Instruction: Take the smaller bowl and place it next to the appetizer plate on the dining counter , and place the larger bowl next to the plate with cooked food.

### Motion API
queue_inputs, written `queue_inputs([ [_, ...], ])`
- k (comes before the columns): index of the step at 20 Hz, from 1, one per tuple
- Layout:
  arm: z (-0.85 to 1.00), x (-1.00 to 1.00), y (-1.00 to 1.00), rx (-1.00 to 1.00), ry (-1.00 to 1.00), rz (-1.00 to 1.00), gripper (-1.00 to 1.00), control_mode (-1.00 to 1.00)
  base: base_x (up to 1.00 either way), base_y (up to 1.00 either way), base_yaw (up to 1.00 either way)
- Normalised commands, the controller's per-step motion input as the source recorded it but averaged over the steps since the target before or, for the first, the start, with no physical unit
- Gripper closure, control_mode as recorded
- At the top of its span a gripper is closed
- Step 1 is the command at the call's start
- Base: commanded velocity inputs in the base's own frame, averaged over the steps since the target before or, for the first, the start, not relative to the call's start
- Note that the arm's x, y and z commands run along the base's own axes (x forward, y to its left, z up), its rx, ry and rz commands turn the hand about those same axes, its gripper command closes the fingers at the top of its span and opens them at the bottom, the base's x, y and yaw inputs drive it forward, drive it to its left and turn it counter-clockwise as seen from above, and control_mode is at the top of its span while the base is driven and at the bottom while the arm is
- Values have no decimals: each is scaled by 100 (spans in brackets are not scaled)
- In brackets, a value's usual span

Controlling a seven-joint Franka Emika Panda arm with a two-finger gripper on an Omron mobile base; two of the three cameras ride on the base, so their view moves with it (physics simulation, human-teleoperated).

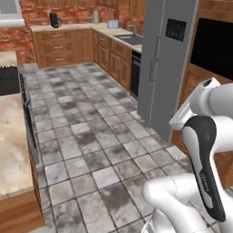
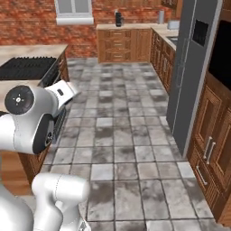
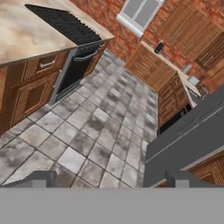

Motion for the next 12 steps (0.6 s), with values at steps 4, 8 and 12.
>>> queue_inputs([
  [4, 0, 0, 0, 0, 0, 0, -100, 100, 100, 0, 4],
  [8, 0, 0, 0, 0, 0, 0, -100, 100, 100, 0, 1],
  [12, 0, 0, 0, 0, 0, 0, -100, 100, 100, -15, 0],
])
